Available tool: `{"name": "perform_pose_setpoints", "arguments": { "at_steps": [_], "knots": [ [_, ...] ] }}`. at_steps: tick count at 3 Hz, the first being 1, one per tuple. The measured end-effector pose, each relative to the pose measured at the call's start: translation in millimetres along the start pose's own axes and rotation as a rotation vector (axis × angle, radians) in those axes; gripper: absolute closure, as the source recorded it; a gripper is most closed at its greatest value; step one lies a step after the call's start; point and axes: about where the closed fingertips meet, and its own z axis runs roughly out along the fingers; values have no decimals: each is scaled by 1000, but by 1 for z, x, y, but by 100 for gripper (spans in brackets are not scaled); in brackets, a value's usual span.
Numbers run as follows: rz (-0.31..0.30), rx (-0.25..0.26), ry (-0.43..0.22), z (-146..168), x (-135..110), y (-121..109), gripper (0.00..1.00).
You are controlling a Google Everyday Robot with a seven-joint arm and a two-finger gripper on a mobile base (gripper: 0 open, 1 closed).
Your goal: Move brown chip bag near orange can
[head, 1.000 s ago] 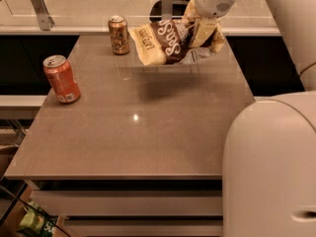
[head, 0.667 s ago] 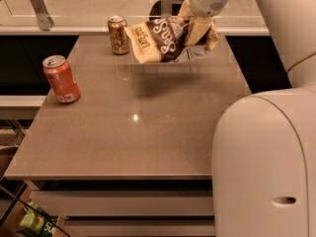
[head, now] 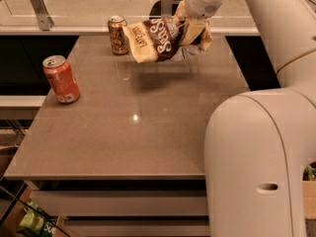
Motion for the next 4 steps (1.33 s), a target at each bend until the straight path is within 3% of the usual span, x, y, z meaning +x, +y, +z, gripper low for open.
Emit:
{"name": "perform_pose_setpoints", "arguments": {
  "at_steps": [3,4],
  "knots": [
    [-54,84,31,34,6,-33,100],
    [-53,55,53,63,20,-29,100]
  ]
}}
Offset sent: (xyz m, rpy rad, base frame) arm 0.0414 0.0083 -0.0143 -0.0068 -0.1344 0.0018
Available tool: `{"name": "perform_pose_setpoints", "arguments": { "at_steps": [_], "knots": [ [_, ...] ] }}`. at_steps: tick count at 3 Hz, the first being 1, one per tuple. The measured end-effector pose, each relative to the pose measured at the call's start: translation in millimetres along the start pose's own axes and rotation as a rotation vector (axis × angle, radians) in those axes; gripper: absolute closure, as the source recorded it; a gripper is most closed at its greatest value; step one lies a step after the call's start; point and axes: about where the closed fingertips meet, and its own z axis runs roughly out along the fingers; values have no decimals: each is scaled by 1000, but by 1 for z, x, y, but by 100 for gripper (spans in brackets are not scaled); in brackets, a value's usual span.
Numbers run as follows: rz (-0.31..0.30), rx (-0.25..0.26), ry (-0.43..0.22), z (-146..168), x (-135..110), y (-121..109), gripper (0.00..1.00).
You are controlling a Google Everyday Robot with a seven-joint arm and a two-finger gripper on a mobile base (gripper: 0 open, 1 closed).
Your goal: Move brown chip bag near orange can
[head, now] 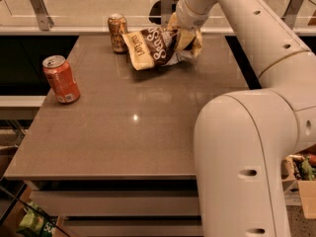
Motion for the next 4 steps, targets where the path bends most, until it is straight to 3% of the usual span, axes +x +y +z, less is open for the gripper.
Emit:
{"name": "perform_pose_setpoints", "arguments": {
  "at_steps": [1,2,4],
  "knots": [
    [1,-1,0,1,0,0,100],
    [0,-5,-2,5,0,1,82],
    [-1,-11,-5,11,-2,1,35]
  ]
}}
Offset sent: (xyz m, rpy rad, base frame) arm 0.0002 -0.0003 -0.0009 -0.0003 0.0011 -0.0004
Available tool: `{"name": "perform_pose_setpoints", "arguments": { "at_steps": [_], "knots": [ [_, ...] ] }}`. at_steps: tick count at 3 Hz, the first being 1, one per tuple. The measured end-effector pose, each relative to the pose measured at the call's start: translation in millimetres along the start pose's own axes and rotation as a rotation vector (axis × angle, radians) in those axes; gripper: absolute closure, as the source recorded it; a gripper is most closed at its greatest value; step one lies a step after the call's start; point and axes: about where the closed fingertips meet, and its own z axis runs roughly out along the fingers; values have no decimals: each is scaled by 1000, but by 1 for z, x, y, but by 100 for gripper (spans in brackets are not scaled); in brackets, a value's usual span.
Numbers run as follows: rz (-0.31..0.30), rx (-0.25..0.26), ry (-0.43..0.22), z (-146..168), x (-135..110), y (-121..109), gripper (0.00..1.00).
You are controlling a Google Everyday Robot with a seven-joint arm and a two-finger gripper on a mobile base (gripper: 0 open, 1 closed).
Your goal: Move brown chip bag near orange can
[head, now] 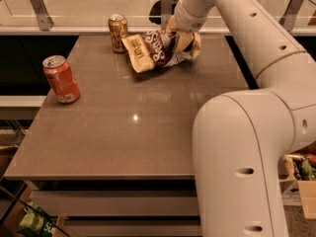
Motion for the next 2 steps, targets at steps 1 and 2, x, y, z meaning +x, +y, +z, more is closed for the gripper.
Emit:
{"name": "perform_pose_setpoints", "arguments": {
  "at_steps": [1,2],
  "knots": [
    [0,-4,-2,4,-1,1,12],
    [-1,-8,-4,8,-1,1,0]
  ]
}}
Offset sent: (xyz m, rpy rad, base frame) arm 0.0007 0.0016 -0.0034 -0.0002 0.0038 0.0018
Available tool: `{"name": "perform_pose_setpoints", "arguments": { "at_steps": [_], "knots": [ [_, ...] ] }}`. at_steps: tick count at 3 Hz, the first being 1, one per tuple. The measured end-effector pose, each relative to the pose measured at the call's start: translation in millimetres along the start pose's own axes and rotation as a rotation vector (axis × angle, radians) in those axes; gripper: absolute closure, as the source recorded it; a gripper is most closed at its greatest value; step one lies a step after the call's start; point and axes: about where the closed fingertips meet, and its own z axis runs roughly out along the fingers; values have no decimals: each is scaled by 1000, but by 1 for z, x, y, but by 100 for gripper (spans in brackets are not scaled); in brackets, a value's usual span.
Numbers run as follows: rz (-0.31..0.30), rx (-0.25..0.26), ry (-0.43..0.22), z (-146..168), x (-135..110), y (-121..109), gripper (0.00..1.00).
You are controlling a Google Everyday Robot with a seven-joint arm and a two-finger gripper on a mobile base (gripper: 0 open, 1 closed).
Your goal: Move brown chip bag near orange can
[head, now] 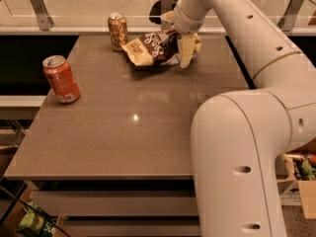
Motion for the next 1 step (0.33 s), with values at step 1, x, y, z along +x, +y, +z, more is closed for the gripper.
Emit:
{"name": "perform_pose_setpoints", "arguments": {
  "at_steps": [1],
  "knots": [
    [0,0,0,0,0,0,0]
  ]
}}
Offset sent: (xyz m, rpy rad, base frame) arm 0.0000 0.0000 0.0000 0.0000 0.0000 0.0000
